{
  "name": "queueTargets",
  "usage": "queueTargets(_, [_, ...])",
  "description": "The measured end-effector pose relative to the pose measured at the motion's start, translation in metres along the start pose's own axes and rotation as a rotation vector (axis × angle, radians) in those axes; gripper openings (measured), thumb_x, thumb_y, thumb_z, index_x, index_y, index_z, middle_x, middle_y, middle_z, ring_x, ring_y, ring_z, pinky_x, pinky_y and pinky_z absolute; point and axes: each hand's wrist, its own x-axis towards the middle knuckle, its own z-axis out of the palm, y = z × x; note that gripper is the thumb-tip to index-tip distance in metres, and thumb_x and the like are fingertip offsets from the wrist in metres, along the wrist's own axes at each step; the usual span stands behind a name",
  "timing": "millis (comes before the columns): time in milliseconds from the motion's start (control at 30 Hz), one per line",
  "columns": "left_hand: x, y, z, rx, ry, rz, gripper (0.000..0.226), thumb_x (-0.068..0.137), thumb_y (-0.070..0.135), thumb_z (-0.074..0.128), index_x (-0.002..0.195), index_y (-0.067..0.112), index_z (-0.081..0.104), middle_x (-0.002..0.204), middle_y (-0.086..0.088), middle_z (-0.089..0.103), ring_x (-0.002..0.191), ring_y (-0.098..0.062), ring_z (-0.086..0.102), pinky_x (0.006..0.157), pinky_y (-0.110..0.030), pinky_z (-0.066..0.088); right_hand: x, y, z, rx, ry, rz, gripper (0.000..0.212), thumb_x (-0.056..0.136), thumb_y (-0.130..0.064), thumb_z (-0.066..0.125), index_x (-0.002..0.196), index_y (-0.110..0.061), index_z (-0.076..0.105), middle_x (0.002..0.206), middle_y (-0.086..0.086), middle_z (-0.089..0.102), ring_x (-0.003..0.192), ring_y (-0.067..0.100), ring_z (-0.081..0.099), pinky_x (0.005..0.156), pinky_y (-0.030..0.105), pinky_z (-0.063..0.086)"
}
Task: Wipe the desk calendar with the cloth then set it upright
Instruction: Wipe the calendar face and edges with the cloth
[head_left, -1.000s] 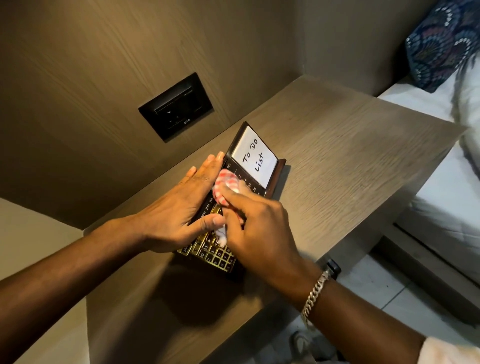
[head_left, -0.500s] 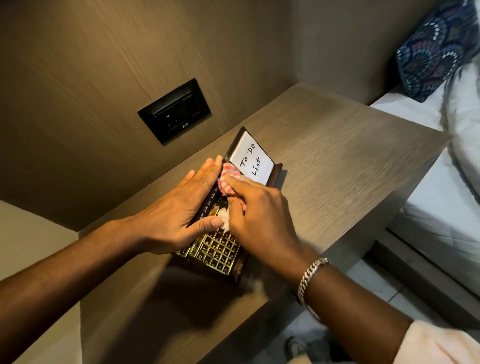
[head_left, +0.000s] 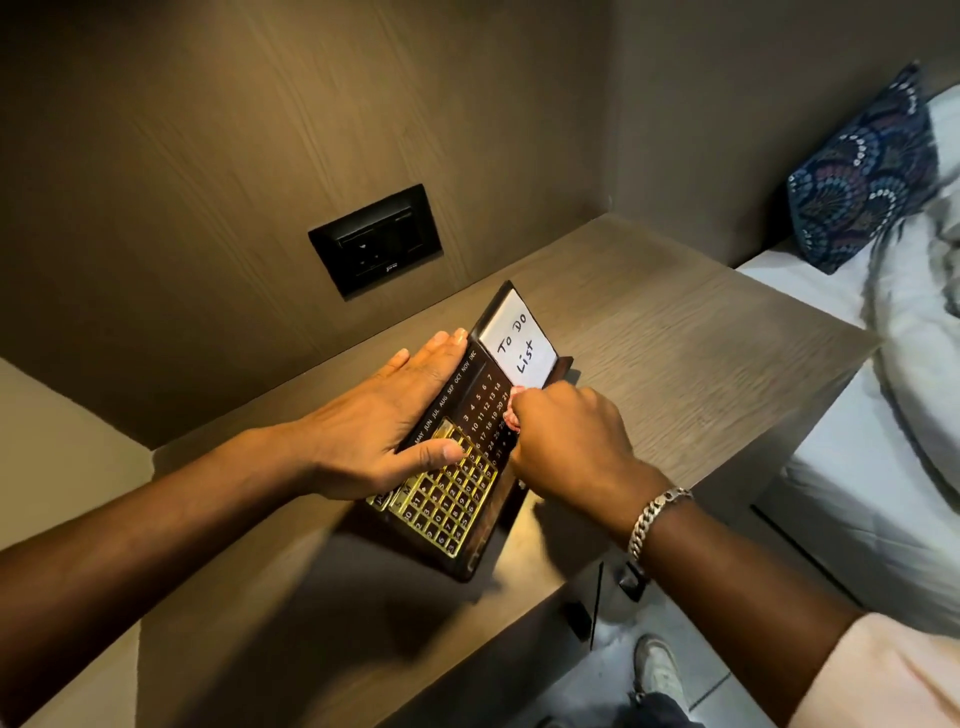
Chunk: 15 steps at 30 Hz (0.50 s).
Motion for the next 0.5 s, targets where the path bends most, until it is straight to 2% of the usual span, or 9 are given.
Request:
queueTargets(133, [-0.003, -0.002, 0.001, -0.008, -0.005, -0.024, 0.104, 0.073, 0.086, 0.020, 0.148, 0.027, -0.023, 0.157, 0.007, -0.026, 0.142, 0.004, -0.023, 0.115, -0.023, -0.014, 0.000, 0.001, -0.004, 0.152, -0.081, -0.004, 0.026, 0.083, -0.024, 0.056, 0.107, -0.024, 0.067, 0.096, 0.003, 0.068, 0.080, 0.022, 0.057, 0.067, 0.028, 0.039])
queueTargets(233, [-0.003, -0.004, 0.001, 0.028, -0.010, -0.023, 0.104, 0.074, 0.085, 0.021, 0.148, 0.027, -0.023, 0.158, 0.006, -0.025, 0.143, 0.003, -0.023, 0.116, -0.025, -0.014, 0.002, 0.012, -0.010, -0.080, -0.155, -0.204, 0.020, 0.085, -0.032, 0.061, 0.103, -0.025, 0.067, 0.094, 0.000, 0.066, 0.086, 0.021, 0.062, 0.064, 0.029, 0.038])
queueTargets(333, [0.000, -0.003, -0.002, 0.069, -0.030, -0.004, 0.106, 0.074, 0.085, 0.022, 0.149, 0.025, -0.022, 0.160, 0.002, -0.022, 0.145, -0.002, -0.021, 0.119, -0.033, -0.010, 0.015, 0.028, -0.020, -0.379, -0.183, -0.392, 0.024, 0.084, -0.031, 0.063, 0.108, -0.024, 0.065, 0.099, 0.003, 0.064, 0.090, 0.025, 0.063, 0.068, 0.037, 0.052])
queueTargets(400, [0.003, -0.001, -0.002, 0.081, -0.040, 0.008, 0.108, 0.073, 0.086, 0.022, 0.149, 0.024, -0.022, 0.161, 0.000, -0.020, 0.146, -0.006, -0.020, 0.120, -0.035, -0.009, 0.028, 0.039, -0.030, -0.483, -0.228, -0.433, 0.023, 0.086, -0.029, 0.062, 0.108, -0.024, 0.066, 0.098, 0.004, 0.064, 0.087, 0.023, 0.062, 0.068, 0.036, 0.054])
queueTargets(500, [0.006, 0.000, -0.002, 0.101, -0.032, 0.032, 0.105, 0.075, 0.084, 0.023, 0.150, 0.023, -0.020, 0.161, 0.000, -0.019, 0.146, -0.007, -0.019, 0.119, -0.037, -0.010, 0.049, 0.052, -0.047, -0.574, -0.283, -0.389, 0.019, 0.087, -0.029, 0.061, 0.103, -0.025, 0.068, 0.092, 0.003, 0.065, 0.081, 0.023, 0.062, 0.063, 0.034, 0.051])
